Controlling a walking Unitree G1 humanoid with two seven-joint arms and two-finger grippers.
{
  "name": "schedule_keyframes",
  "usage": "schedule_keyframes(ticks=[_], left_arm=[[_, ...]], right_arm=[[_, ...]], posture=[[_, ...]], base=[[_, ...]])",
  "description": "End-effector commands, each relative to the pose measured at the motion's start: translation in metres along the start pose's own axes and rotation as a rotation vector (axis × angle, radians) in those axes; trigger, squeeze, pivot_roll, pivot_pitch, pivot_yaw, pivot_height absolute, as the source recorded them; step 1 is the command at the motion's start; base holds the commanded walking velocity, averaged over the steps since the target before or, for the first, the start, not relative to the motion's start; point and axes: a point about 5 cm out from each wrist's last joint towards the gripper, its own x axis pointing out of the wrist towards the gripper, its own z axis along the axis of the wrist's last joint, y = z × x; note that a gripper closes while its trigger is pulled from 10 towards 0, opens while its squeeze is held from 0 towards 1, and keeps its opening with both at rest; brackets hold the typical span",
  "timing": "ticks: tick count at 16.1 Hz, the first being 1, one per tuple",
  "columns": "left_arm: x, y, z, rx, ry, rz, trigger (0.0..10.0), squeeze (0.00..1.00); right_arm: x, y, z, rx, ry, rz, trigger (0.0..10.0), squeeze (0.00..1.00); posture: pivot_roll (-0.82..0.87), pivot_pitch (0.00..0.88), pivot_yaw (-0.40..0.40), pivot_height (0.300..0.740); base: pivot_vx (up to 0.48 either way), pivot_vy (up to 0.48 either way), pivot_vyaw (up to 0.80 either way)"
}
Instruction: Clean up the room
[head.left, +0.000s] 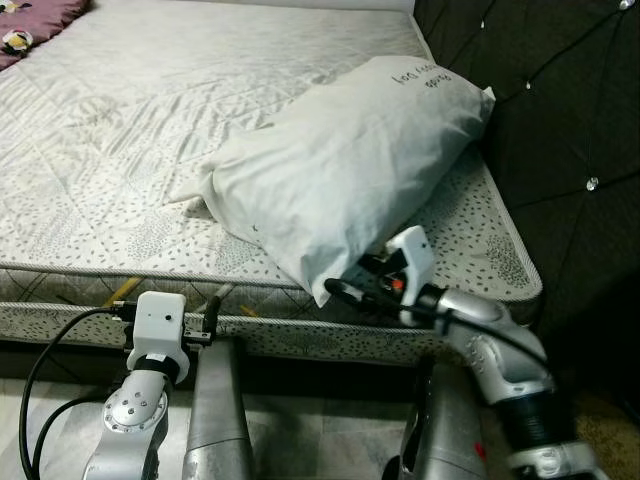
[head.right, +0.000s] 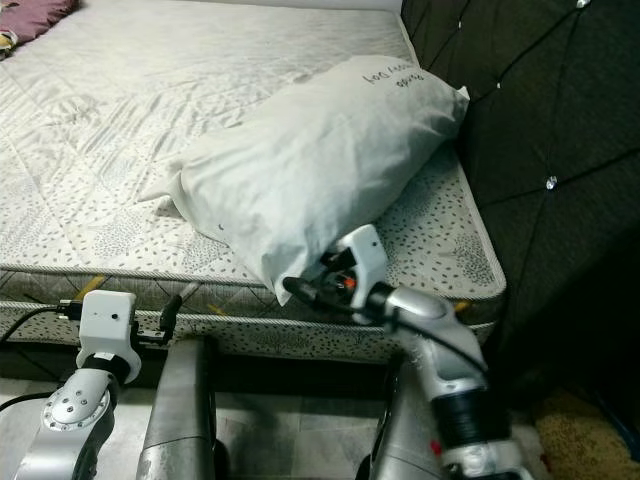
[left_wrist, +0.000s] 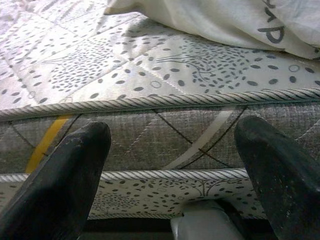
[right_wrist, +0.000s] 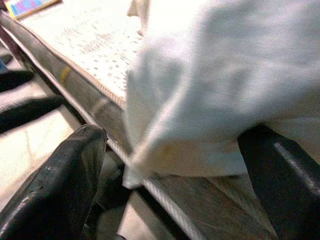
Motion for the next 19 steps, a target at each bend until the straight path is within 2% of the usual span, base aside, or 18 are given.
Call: schedule_keyframes(ticks=[1, 2, 4, 5, 8, 9, 10, 11, 12, 15, 16, 19], left_arm=[[0.001, 0.000, -0.001, 0.007, 0.010, -0.009, 10.0, 0.00], [0.001, 0.000, -0.001, 0.008, 0.009, -0.011, 10.0, 0.00], [0.003, -0.002, -0.002, 0.009, 0.011, -0.016, 10.0, 0.00], [0.004, -0.003, -0.002, 0.009, 0.010, -0.020, 10.0, 0.00], [0.008, -0.005, 0.000, 0.009, 0.002, -0.025, 10.0, 0.00], [0.009, -0.006, 0.001, 0.006, -0.002, -0.025, 10.0, 0.00], [0.009, -0.006, 0.001, 0.006, -0.003, -0.025, 10.0, 0.00], [0.010, -0.007, -0.001, 0.003, 0.000, -0.026, 10.0, 0.00], [0.010, -0.009, -0.002, 0.000, 0.002, -0.026, 10.0, 0.00], [0.011, -0.012, -0.007, -0.010, 0.014, -0.031, 10.0, 0.00], [0.015, -0.013, -0.006, -0.010, 0.011, -0.038, 10.0, 0.00], [0.023, -0.010, 0.000, -0.002, -0.009, -0.037, 10.0, 0.00]], right_arm=[[0.002, 0.005, 0.006, -0.010, -0.010, -0.007, 10.0, 0.00], [0.006, 0.009, 0.011, 0.041, -0.053, -0.049, 10.0, 0.00], [0.011, 0.001, 0.015, 0.048, -0.097, -0.230, 10.0, 0.00], [0.012, 0.000, 0.017, 0.076, -0.107, -0.273, 10.0, 0.00], [0.019, -0.003, 0.013, 0.054, -0.082, -0.402, 10.0, 0.00], [0.024, -0.002, 0.016, 0.058, -0.103, -0.456, 10.0, 0.00], [0.025, -0.002, 0.017, 0.060, -0.108, -0.460, 10.0, 0.00], [0.033, 0.005, 0.023, 0.063, -0.147, -0.436, 4.3, 0.00], [0.036, 0.007, 0.027, 0.077, -0.171, -0.421, 0.0, 0.00], [0.040, 0.001, 0.032, 0.150, -0.235, -0.473, 0.0, 0.00], [0.040, -0.006, 0.033, 0.244, -0.274, -0.522, 0.0, 0.00], [0.042, -0.019, 0.029, 0.269, -0.274, -0.659, 0.0, 0.00]], posture=[[0.07, 0.000, -0.017, 0.456], [0.08, 0.000, -0.018, 0.456], [0.08, 0.000, -0.016, 0.456], [0.08, 0.000, -0.018, 0.456], [0.08, 0.000, -0.024, 0.456], [0.08, 0.000, -0.027, 0.456], [0.08, 0.000, -0.029, 0.456], [0.08, 0.000, -0.031, 0.456], [0.08, 0.000, -0.033, 0.456], [0.09, 0.000, -0.024, 0.456], [0.09, 0.000, -0.017, 0.456], [0.10, 0.000, -0.002, 0.456]], base=[[0.000, 0.000, 0.00], [0.000, 0.000, 0.00], [0.000, 0.000, 0.00], [0.000, 0.000, 0.00], [0.000, 0.000, 0.00], [0.000, 0.000, 0.00], [0.000, 0.000, 0.00], [0.000, 0.000, 0.00], [0.000, 0.000, 0.00], [0.000, 0.000, 0.00], [0.000, 0.000, 0.00], [0.000, 0.000, 0.00]])
